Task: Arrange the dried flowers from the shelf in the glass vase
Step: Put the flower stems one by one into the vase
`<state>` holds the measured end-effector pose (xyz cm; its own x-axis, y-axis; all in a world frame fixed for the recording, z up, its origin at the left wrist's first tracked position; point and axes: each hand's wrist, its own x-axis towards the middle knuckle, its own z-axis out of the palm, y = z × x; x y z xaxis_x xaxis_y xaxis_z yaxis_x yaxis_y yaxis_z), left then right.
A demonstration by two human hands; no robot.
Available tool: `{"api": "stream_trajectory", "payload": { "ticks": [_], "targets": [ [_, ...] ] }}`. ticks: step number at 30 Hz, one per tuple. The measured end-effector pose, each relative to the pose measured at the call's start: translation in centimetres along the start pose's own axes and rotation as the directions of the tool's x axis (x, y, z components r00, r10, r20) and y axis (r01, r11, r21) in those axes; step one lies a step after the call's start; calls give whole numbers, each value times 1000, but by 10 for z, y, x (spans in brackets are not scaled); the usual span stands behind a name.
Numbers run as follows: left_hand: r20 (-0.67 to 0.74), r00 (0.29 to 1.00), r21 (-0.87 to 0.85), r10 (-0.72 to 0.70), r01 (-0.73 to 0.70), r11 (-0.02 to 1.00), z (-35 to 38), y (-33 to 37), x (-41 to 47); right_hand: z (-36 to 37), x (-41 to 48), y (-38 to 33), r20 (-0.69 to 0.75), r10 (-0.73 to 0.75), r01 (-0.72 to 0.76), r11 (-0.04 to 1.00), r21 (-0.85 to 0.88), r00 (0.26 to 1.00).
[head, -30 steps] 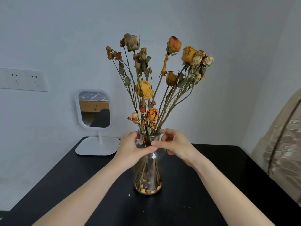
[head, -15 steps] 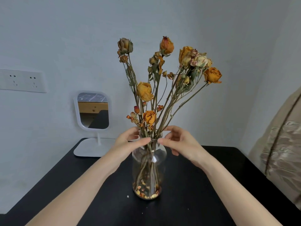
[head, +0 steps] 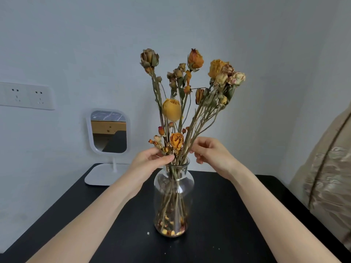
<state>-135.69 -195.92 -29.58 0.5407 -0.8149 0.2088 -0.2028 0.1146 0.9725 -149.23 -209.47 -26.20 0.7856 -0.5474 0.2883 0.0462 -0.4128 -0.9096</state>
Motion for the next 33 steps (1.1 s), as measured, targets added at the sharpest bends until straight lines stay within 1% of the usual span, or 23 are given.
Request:
{"api": "stream_trajectory", "payload": {
  "ticks": [4, 6, 8, 11, 13, 15, 17, 19, 23, 25, 29, 33],
  "targets": [
    [8, 1000, 8, -17, 17, 1000, -1, 0, -1, -3, 3, 6, -21, -41, 45, 980, 194, 999],
    [9, 1000, 30, -29, 29, 999, -1, 1, 0, -3, 5, 12, -28, -3, 10, 965, 262, 1000],
    [22, 999, 67, -42, 40, 997, 0, 2, 0, -1, 9, 16, -4, 45, -42, 963, 267, 999],
    [25, 999, 101, -41, 38, 994, 5, 4, 0, 4, 13, 16, 144, 77, -117, 949, 292, 987],
    [2, 999, 112, -38, 37, 993, 7, 4, 1, 6, 12, 16, 253, 57, -140, 936, 322, 966],
    [-15, 999, 133, -32, 34, 991, 9, 3, 2, 4, 9, 17, 315, 33, -152, 920, 362, 948],
    [-31, 999, 141, -29, 33, 989, 9, 1, 2, 1, 6, 20, 330, 19, -147, 918, 367, 944],
    [-47, 999, 140, -22, 28, 990, 7, 0, 2, -2, 4, 24, 301, 14, -112, 943, 313, 953],
    [-50, 999, 156, -3, 11, 988, 4, -4, 0, 0, -2, 30, 165, -18, -6, 990, 139, 986],
    [-40, 999, 157, -9, 15, 988, 5, -5, 1, 4, -2, 30, 95, -21, 15, 998, 58, 995],
    [-44, 999, 132, -30, 36, 991, 7, -5, 2, 9, 3, 23, 6, -82, 81, 996, 32, 997],
    [-46, 999, 98, -18, 22, 995, 7, -3, 2, 9, 7, 22, -118, -116, 130, 985, 114, 986]
  ]
}}
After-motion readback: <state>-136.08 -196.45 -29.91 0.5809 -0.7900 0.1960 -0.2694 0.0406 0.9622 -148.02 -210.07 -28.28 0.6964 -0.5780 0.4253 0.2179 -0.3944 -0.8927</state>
